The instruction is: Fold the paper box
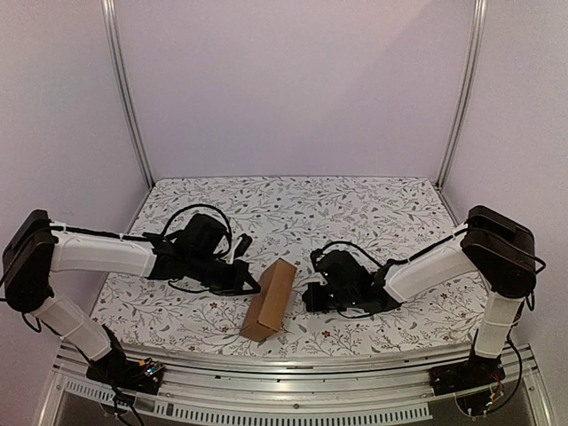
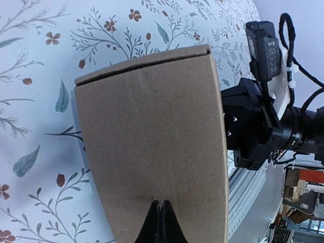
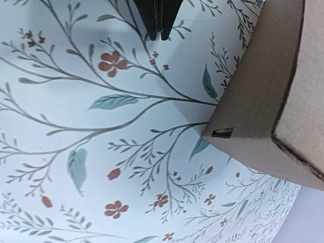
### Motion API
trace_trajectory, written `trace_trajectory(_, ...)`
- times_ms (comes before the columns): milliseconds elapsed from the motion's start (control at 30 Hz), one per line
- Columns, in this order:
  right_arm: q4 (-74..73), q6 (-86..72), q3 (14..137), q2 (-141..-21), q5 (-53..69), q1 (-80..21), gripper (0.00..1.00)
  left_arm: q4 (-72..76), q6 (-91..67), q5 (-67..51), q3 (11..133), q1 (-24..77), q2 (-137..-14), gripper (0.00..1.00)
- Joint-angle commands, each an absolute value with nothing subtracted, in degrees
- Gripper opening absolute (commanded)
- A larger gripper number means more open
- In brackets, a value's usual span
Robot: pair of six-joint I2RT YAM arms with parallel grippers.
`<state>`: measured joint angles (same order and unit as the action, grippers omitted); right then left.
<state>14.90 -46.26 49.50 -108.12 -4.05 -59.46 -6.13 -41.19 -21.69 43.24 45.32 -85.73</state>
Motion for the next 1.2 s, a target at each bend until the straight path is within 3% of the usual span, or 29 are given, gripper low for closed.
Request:
trace_trajectory(0, 9.79, -42.68, 46.32, -102.49, -9.87, -59.13, 0.0, -4.77, -41.19, -22.21, 45.4, 46.23, -87.75, 0.0)
trace_trajectory(200, 3.59, -39.69, 44.72, -96.0, -13.3, -59.04, 0.0, -4.98, -40.99, -22.3, 47.03, 46.32, -89.47, 0.0)
trace_trajectory(567, -5.45, -35.59, 43.17, -85.1, -12.48, -59.58, 0.0, -17.06, -36.29, -11.85, 49.6, 46.32, -87.28, 0.0)
trace_trajectory(1167, 2.37, -43.8, 48.72, -97.96, -8.31, -61.35, 0.0, -10.43, -37.02, -18.97, 53.57, 47.72, -98.61, 0.0)
